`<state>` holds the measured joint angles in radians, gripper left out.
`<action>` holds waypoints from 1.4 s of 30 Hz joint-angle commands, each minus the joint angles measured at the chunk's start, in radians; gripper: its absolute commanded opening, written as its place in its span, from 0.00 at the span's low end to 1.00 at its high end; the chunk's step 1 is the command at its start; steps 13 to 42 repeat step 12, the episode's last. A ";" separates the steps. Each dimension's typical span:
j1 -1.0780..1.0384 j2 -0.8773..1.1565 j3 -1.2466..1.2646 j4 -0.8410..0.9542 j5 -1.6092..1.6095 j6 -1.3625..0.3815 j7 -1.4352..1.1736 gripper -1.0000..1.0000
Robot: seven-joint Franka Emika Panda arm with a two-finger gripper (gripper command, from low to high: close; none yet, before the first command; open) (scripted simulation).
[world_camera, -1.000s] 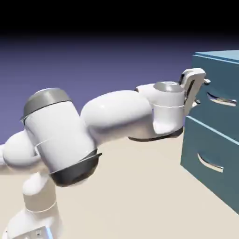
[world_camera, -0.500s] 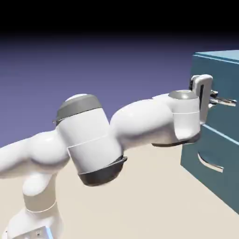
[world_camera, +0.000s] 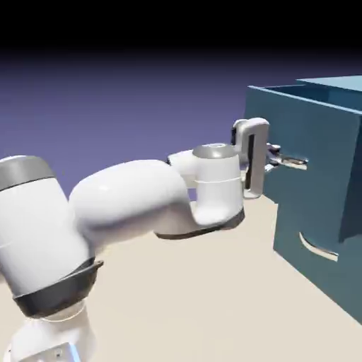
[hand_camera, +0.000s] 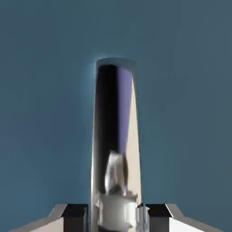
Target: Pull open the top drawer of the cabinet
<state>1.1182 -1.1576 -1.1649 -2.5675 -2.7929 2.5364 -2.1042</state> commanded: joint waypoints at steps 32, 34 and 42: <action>-0.338 -0.138 0.159 -0.247 0.104 0.095 -0.063 1.00; -0.338 -0.138 0.159 -0.247 0.104 0.095 -0.063 1.00; -0.338 -0.138 0.159 -0.247 0.104 0.095 -0.063 1.00</action>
